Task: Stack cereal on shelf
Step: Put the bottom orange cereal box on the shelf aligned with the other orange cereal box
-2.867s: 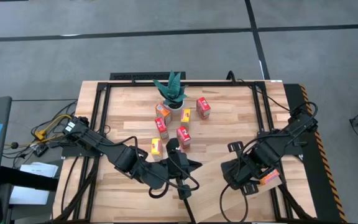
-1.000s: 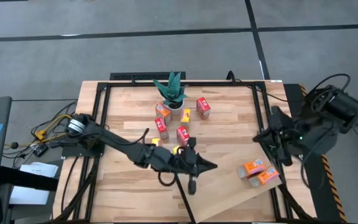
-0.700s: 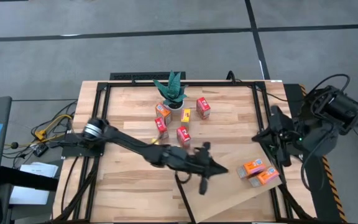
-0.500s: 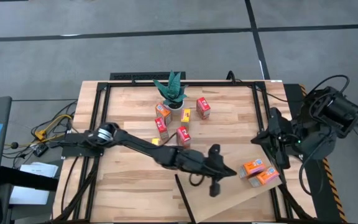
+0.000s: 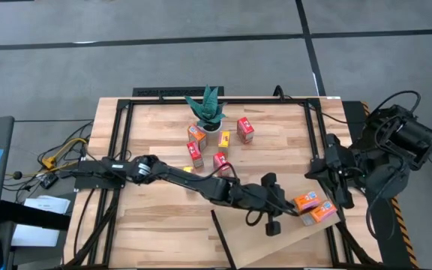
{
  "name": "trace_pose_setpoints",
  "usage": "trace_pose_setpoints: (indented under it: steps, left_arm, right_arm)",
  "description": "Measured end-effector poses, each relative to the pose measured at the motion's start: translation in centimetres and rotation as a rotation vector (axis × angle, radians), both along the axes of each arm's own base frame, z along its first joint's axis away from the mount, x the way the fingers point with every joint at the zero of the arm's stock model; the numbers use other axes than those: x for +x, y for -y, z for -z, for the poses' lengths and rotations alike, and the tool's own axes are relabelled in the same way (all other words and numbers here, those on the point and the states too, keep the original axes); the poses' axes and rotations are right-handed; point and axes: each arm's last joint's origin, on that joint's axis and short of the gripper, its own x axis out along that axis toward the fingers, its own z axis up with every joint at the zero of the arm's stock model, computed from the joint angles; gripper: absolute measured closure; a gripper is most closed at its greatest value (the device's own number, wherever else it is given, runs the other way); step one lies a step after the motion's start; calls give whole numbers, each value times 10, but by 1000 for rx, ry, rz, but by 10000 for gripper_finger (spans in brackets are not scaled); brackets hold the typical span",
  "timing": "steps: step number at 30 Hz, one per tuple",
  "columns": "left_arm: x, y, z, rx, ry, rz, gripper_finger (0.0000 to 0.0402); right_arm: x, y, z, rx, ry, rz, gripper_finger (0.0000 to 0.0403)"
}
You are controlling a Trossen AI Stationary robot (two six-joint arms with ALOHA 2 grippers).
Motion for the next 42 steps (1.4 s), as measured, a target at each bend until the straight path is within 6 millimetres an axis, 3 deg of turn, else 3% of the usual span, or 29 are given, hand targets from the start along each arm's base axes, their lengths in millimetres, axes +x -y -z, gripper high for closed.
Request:
trace_pose_setpoints:
  steps: [21,28,32,34,42]
  left_arm:
    - [6,-15,1,-20,28,-4,401]
    - [-2,-2,3,-21,-38,-22,402]
    - [-11,4,1,34,-91,-142,401]
    - [-12,1,-1,69,-85,-218,401]
    - [-4,-27,-6,78,-61,-211,401]
  right_arm:
    - [-2,-2,0,-28,3,-36,386]
    - [-2,-1,0,-28,3,-36,374]
    - [-2,-2,0,-28,3,-37,380]
    - [-2,-2,0,-32,3,-41,385]
    - [-2,-2,0,-21,-13,-60,376]
